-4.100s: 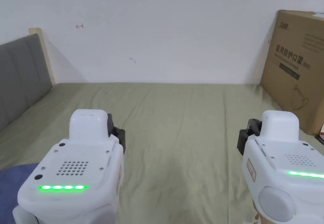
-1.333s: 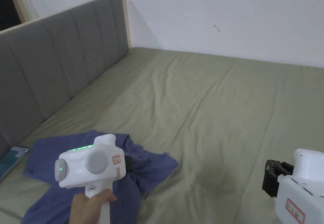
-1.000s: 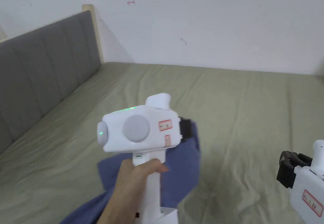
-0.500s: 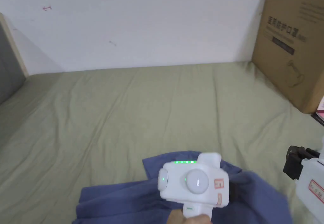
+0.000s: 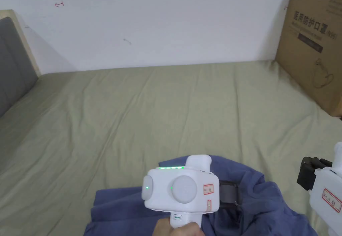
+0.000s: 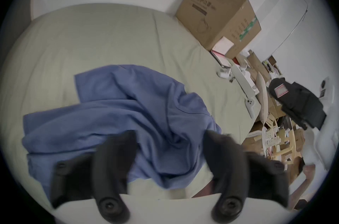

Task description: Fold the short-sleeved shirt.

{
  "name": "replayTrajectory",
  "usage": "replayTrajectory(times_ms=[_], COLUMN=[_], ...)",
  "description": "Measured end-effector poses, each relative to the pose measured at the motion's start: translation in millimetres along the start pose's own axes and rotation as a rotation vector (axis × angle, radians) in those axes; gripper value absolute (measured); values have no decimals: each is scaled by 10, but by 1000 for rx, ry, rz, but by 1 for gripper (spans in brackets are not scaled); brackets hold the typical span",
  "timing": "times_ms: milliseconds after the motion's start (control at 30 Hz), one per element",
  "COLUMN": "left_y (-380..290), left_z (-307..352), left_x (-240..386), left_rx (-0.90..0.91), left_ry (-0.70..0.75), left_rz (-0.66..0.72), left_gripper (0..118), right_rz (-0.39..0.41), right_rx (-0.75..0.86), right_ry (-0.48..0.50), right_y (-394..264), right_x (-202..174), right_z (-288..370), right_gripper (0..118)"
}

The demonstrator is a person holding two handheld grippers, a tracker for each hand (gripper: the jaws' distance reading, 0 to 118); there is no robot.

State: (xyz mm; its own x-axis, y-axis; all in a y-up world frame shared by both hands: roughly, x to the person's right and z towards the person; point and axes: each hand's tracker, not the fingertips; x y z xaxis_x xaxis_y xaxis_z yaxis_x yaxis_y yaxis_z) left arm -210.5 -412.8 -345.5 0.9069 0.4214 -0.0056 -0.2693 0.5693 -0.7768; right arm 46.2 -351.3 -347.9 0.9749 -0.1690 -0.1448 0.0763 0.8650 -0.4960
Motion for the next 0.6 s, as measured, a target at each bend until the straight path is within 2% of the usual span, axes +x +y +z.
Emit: replayTrajectory(times_ms=[33, 167, 300, 400, 433, 467, 500, 533, 567, 600], left_y=[-14, -258, -432, -297, -227, -152, -86, -2, 70, 125], left_z=[93, 258, 418, 540, 589, 640, 670, 653, 632, 606], left_x=[-61, -303, -684, -1064, -1209, -1366, -1518, -1696, -1878, -2030], left_rx=[5, 32, 55, 78, 84, 84, 82, 72, 64, 74], left_ry=[7, 178, 202, 251, 273, 304, 344, 364, 405, 444], left_rz=[6, -34, 96, 129, 132, 149, 165, 173, 190, 214], left_gripper=[0, 0, 0, 0, 11, 52, 87, 110, 115, 109], right_rz=[8, 30, 77, 85, 87, 88, 90, 94, 100, 104], right_rx=[-3, -25, -52, -70, -74, -79, -83, -87, -93, -97], right_ry=[11, 50, 80, 94, 98, 100, 101, 102, 102, 99], right_y=[-8, -67, -137, -165, -172, -176, -180, -186, -196, -206], right_x=[-46, -241, -423, -512, -534, -538, -549, -555, -553, -550], right_z=[-12, -66, -159, -269, -298, -341, -368, -397, -427, -456], right_gripper=[0, 0, 0, 0, 0, 0, 0, 0, 0, 0])
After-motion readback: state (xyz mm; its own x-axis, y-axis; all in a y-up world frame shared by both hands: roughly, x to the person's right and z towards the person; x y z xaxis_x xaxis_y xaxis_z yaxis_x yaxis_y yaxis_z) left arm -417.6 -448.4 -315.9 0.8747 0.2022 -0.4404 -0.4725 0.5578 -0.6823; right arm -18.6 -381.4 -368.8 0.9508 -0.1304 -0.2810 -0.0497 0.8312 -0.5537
